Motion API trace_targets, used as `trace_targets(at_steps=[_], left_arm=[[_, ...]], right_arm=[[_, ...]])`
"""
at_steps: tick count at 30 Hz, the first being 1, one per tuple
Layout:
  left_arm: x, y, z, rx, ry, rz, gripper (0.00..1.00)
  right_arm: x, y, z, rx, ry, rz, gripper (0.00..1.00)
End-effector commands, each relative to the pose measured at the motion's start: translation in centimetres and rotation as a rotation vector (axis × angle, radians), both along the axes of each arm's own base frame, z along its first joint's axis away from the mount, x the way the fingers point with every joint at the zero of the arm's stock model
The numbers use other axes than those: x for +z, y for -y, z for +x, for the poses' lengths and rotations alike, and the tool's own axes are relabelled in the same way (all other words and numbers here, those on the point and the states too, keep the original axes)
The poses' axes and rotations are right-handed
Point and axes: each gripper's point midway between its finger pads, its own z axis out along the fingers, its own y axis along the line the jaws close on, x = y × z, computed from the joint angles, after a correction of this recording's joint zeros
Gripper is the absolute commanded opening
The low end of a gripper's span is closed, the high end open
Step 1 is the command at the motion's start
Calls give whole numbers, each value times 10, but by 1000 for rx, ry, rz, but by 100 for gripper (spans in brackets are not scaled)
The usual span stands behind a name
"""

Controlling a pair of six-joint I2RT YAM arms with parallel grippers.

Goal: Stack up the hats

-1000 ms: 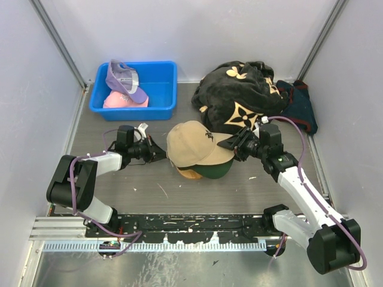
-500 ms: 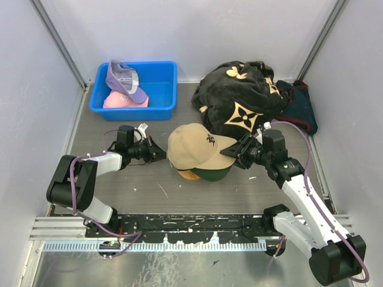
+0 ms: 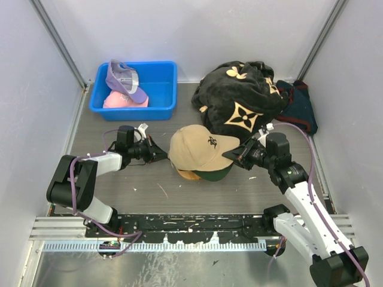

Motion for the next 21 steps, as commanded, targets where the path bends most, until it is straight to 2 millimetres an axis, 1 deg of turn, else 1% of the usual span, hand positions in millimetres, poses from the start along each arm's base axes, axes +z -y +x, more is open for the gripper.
trace_targets(at_steps=[1,5,9,13,18,21], left_arm=[[-12,-3,-9,-1,-32,30,0],[-13,0,-14,-2,-40,30,0],[-15,2,-21,-8,-51,34,0],[-20,1,-31,-9,-72,46,0],[-20,-2,-42,-10,-77,59,0],[-20,-4,-47,-12,-81,69,0]], right_arm=[[-24,4,-13,-12,-84,-22,0],[-35,8,-14,-64,-91,2,0],[-45,16,-10,-130,-79,-11,0],[-52,24,-5,-159,-77,-70,0],[-57,32,1,-186,-73,-133,0],[-69,37,0,-195,-105,-178,0]])
